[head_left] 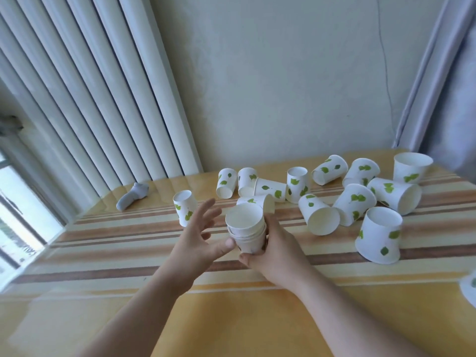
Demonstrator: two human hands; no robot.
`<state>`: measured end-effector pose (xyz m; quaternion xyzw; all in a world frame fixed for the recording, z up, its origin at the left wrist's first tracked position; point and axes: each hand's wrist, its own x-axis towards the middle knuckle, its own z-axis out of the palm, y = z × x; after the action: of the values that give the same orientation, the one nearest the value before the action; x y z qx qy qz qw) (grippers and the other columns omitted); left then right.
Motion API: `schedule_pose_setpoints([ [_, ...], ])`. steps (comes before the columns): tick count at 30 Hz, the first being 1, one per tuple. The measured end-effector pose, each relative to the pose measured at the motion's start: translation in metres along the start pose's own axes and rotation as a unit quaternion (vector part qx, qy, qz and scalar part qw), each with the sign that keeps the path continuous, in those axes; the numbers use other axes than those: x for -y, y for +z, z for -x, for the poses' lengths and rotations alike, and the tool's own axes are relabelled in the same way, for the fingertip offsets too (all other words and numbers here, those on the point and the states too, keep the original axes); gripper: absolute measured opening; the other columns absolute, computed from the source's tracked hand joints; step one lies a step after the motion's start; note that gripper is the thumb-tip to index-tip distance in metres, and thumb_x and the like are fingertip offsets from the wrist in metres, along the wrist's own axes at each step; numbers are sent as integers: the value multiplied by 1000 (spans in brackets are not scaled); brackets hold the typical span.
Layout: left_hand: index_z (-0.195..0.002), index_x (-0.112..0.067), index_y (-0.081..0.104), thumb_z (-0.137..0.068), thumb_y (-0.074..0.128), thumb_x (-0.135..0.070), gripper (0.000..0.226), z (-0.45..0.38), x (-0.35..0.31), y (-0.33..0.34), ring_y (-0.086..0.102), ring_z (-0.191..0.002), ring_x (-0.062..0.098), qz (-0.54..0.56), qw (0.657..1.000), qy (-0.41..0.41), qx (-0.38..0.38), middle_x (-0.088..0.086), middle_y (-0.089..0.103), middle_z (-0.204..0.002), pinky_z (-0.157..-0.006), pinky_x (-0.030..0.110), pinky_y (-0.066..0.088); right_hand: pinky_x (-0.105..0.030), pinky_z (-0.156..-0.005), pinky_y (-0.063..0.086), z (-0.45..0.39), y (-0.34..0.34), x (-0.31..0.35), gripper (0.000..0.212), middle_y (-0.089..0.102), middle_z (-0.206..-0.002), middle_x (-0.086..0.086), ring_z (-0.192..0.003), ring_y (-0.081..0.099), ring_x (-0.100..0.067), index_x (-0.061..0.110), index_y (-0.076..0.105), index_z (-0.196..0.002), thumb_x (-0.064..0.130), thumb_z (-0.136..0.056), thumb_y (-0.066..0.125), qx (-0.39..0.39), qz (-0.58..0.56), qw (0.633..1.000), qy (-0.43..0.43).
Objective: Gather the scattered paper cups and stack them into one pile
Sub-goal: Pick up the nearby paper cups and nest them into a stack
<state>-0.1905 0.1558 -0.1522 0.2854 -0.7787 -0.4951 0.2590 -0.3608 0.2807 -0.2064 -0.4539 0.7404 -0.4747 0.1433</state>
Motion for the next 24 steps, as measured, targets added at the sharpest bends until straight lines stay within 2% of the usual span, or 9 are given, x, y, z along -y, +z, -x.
schedule_pose_setpoints([
  [3,-103,-52,78,-66,85,-65,40,-23,21,-22,70,-120,10,-17,984,-53,-171,-13,80,-115,-93,31,52,-21,-77,54,-1,0,0,72,69,-109,25,-98,68,0,40,49,-130,40,-74,94,2,-7,1000,1],
  [6,-115,-46,64,-77,81,-47,42,-56,36,-33,56,-132,26,-67,939,-107,-320,-4,62,-130,-102,44,50,-17,-76,53,-1,0,-3,71,70,-108,24,-97,67,5,43,50,-129,42,-73,94,5,-11,1000,3],
  [9,-161,-42,29,-74,87,-54,105,-87,53,-39,36,-151,31,-117,944,-127,-281,-1,46,-159,-121,52,37,-9,-69,50,-1,0,-4,67,71,-101,25,-96,64,11,50,48,-120,45,-69,92,3,-17,1000,7],
  [11,-167,-42,17,-73,87,-62,119,-103,63,-37,35,-154,31,-129,951,-148,-238,-2,49,-160,-124,51,35,-8,-69,49,-2,1,-4,68,70,-101,29,-97,63,13,56,45,-116,49,-66,90,3,-20,1000,6],
  [13,-156,-47,37,-72,81,-68,98,-111,66,-33,50,-144,30,-122,952,-156,-236,-8,63,-142,-114,48,46,-7,-69,48,-2,2,-5,68,66,-107,38,-98,62,14,61,43,-113,53,-63,88,1,-23,1000,4],
  [15,-115,-50,61,-67,77,-68,53,-111,65,-30,67,-118,23,-120,947,-147,-259,-20,72,-111,-86,39,54,-9,-70,48,-4,3,-6,69,69,-103,32,-99,62,14,64,41,-111,54,-63,88,-3,-23,1000,5],
  [17,-93,-50,60,-64,79,-64,38,-106,61,-29,71,-95,10,-92,950,-131,-268,-21,71,-97,-68,29,48,-10,-70,48,-4,4,-7,72,70,-103,29,-100,62,14,67,38,-112,53,-63,89,-6,-21,1000,5],
  [21,-126,-29,55,-71,92,-35,66,-93,45,-30,71,-99,14,153,941,-121,-276,-3,66,-120,-86,34,58,-8,-69,47,-4,3,-5,71,70,-103,30,-100,62,14,76,38,-106,52,-64,90,-4,-19,1000,-1],
  [24,-138,-7,54,-90,87,-24,60,-76,13,-27,79,-101,21,357,907,-74,-211,15,73,-130,-88,34,64,-11,-73,48,-2,2,-4,69,69,-104,32,-99,63,14,72,40,-108,50,-67,91,0,-24,1000,0],
])
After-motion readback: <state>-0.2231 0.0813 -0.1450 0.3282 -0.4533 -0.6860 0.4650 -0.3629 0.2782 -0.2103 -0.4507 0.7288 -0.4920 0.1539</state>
